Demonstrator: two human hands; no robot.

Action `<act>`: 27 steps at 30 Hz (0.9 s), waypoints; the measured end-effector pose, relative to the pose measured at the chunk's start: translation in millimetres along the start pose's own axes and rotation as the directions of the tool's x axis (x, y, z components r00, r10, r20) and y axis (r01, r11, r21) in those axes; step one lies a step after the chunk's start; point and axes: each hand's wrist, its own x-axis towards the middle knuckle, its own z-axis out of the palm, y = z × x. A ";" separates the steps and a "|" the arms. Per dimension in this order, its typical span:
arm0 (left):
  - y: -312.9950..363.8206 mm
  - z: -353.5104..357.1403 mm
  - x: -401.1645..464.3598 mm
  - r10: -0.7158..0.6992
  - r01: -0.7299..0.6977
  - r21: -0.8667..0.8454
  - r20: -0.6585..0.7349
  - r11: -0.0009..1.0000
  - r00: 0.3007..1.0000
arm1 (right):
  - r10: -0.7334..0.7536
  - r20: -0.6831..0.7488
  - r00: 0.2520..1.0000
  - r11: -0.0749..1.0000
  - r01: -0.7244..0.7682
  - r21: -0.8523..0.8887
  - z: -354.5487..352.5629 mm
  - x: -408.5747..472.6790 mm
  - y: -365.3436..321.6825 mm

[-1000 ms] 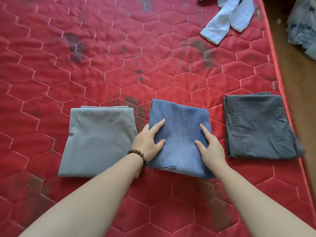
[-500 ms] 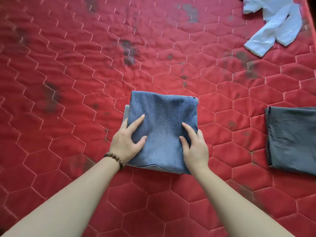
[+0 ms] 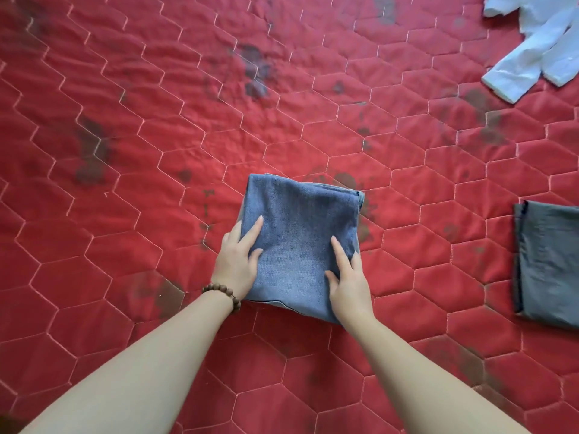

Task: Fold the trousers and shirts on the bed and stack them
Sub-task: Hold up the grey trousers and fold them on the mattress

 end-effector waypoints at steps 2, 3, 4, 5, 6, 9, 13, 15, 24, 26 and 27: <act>-2.8 5.9 2.5 -0.047 0.042 0.154 0.030 0.987 0.998 | 0.027 0.022 0.999 0.999 -0.026 -0.026 3.2 3.8 0.5; -2.5 8.7 3.9 -0.065 0.059 0.249 0.017 0.967 0.998 | 0.035 0.040 0.999 0.998 -0.033 -0.044 2.9 5.5 1.3; 0.7 11.0 4.7 -0.069 0.068 0.330 -0.010 0.942 0.998 | 0.032 0.056 0.998 0.998 -0.028 -0.057 1.1 6.2 2.5; 7.4 13.2 5.3 -0.058 0.068 0.383 -0.040 0.921 0.998 | 0.016 0.065 0.998 0.998 -0.012 -0.064 -2.3 5.8 3.3; 17.2 15.7 5.4 -0.031 0.057 0.406 -0.069 0.912 0.997 | -0.006 0.056 0.998 0.998 0.010 -0.066 -7.5 4.6 4.3; 58.8 30.2 2.3 0.071 -0.037 0.357 -0.082 0.933 0.994 | -0.055 -0.117 0.992 0.998 0.049 -0.049 -35.1 -0.4 14.3; 131.9 74.9 -8.9 0.153 -0.163 0.089 0.111 0.983 0.982 | 0.003 -0.292 0.956 0.996 -0.029 -0.087 -93.2 -1.9 61.8; 170.6 106.7 -17.7 0.192 -0.206 0.076 0.161 0.976 0.968 | 0.044 -0.343 0.938 0.989 -0.090 -0.118 -132.9 -2.0 100.2; 342.2 259.0 -32.3 0.203 -0.183 -0.102 0.228 0.978 0.952 | 0.158 -0.459 0.874 0.914 -0.305 -0.268 -316.2 -0.1 289.1; 369.1 299.1 -28.9 0.162 -0.134 -0.135 0.225 0.982 0.961 | 0.176 -0.434 0.884 0.894 -0.328 -0.306 -345.6 9.3 327.9; 379.4 317.8 -25.5 0.137 -0.107 -0.146 0.217 0.984 0.966 | 0.176 -0.419 0.891 0.889 -0.327 -0.321 -358.4 15.4 346.0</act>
